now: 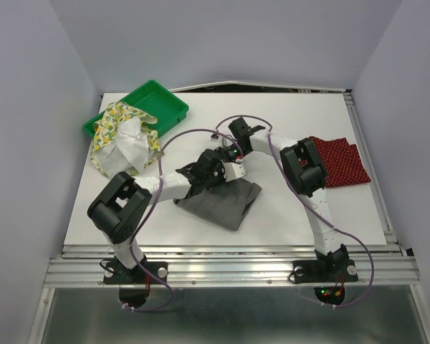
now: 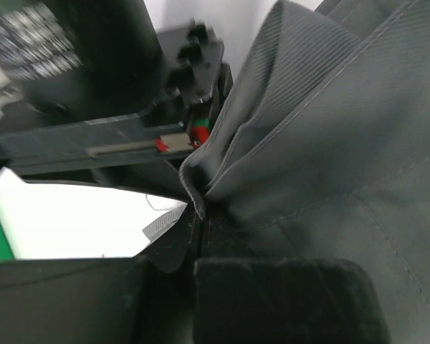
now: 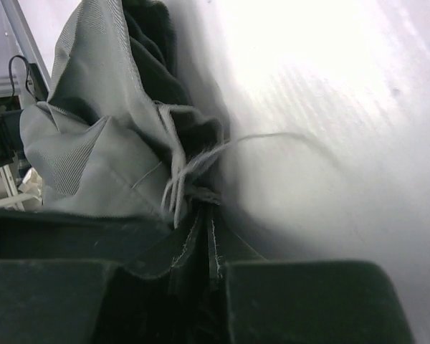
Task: Fold and stack the skirts
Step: Fold the skirt
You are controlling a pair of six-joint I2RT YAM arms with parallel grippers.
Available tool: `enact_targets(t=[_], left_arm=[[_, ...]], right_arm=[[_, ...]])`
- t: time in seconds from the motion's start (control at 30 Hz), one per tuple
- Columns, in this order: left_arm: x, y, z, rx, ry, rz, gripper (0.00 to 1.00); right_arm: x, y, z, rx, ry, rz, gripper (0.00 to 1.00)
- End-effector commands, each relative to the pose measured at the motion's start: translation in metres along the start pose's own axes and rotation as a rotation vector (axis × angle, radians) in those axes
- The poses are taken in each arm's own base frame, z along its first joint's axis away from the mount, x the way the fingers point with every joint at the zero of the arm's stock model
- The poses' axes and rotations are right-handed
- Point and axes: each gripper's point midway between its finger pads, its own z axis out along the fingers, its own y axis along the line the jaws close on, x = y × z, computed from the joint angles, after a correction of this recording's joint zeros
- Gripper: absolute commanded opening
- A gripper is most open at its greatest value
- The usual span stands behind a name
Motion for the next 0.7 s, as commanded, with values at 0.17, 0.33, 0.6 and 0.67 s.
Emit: enact_targets(t=[0.17, 0.33, 0.6, 0.67], left_arm=[[0.004, 0.01, 0.024, -0.041, 0.026, -0.036, 0.0], [0.019, -0.006, 0.022, 0.019, 0.088, -0.068, 0.1], [0.021, -0.022, 0.026, 0.1, 0.142, -0.209, 0.26], [0.011, -0.013, 0.029, 0.089, 0.133, -0.242, 0.29]], right_arm=[[-0.013, -0.02, -0.002, 0.126, -0.022, 0.004, 0.21], [-0.085, -0.03, -0.061, 0.222, -0.22, -0.026, 0.39], [-0.117, -0.078, -0.207, 0.333, -0.49, 0.085, 0.49], [-0.114, -0.047, -0.231, 0.298, -0.523, 0.034, 0.49]])
